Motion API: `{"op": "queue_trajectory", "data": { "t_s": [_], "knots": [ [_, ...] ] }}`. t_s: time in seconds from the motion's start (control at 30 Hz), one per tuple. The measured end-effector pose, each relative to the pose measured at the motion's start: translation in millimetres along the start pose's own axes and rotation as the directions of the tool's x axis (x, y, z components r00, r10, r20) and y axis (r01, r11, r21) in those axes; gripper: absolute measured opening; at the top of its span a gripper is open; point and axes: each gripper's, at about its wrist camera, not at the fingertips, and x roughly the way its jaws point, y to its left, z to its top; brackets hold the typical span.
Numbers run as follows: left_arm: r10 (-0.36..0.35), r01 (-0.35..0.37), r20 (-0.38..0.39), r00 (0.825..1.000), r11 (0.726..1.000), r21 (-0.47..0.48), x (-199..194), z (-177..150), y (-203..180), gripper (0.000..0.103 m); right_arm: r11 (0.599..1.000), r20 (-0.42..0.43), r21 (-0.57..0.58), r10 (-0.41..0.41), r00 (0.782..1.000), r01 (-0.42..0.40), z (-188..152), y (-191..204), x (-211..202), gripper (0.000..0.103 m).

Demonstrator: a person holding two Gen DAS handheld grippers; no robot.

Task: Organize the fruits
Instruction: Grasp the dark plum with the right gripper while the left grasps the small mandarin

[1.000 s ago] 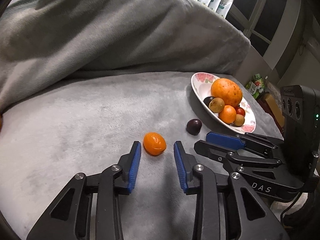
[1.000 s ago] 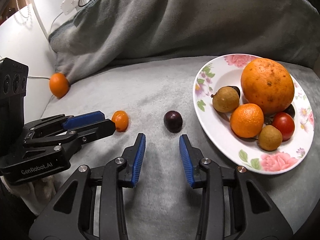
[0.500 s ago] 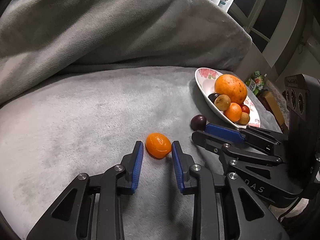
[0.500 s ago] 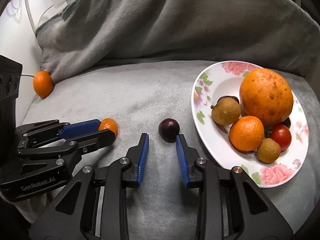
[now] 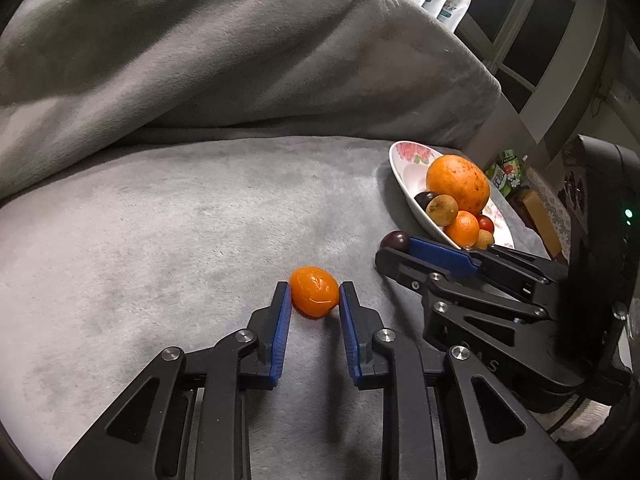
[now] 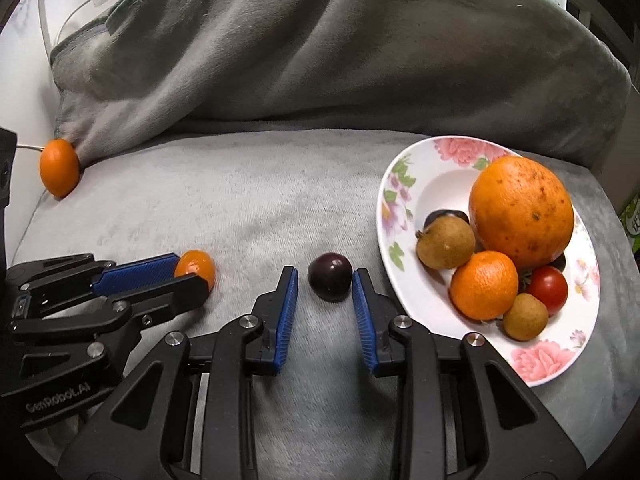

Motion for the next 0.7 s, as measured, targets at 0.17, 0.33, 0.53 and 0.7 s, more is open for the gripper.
{"op": "queue_trajectory", "data": {
  "t_s": [0.17,0.33,0.53,0.7],
  "knots": [
    [-0.01,0.01,0.007,1.0,1.0,-0.016,-2,0,3,0.022,1.0,-0.005,-0.019,-0.014,1.0,0.014,8,14,9,0.029],
    [-0.008,0.008,0.013,1.0,1.0,-0.012,-2,-1,2,0.022,1.0,-0.002,-0.012,-0.019,1.0,0.019,14,19,14,0.023],
    [-0.005,0.005,0.018,1.0,1.0,-0.017,-4,-1,3,0.022,1.0,0.01,0.006,0.008,1.0,-0.008,10,5,5,0.023],
    [0.007,-0.007,0.024,1.0,1.0,-0.017,-5,-1,2,0.022,0.999,0.038,0.007,0.041,0.998,-0.041,7,-2,-4,0.023]
  ]
}}
